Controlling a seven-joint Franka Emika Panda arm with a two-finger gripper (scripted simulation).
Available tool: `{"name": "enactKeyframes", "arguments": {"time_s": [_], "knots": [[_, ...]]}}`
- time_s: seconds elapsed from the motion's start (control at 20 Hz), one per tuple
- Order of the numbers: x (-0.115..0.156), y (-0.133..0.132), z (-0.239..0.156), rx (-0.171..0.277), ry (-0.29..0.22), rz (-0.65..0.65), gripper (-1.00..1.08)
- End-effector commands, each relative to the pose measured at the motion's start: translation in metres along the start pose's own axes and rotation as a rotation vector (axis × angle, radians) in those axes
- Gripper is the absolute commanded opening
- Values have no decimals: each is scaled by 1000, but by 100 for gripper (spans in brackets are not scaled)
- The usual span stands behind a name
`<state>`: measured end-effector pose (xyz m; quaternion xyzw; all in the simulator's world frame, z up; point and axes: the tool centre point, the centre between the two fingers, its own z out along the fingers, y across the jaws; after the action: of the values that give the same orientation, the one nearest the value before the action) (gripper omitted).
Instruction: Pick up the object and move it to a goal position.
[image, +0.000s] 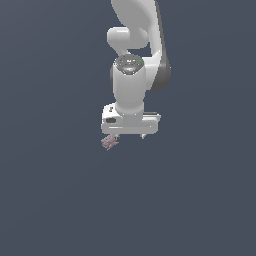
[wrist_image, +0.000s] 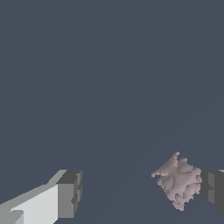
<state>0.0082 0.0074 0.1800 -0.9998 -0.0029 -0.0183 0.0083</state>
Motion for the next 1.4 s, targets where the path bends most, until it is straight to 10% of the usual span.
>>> {"name": "enactKeyframes", "arguments": {"time_s": [0.0, 1.35], "knots": [[0, 0, 0, 0, 0, 0, 100], [-7, 44, 6, -22, 29, 210, 100]]}}
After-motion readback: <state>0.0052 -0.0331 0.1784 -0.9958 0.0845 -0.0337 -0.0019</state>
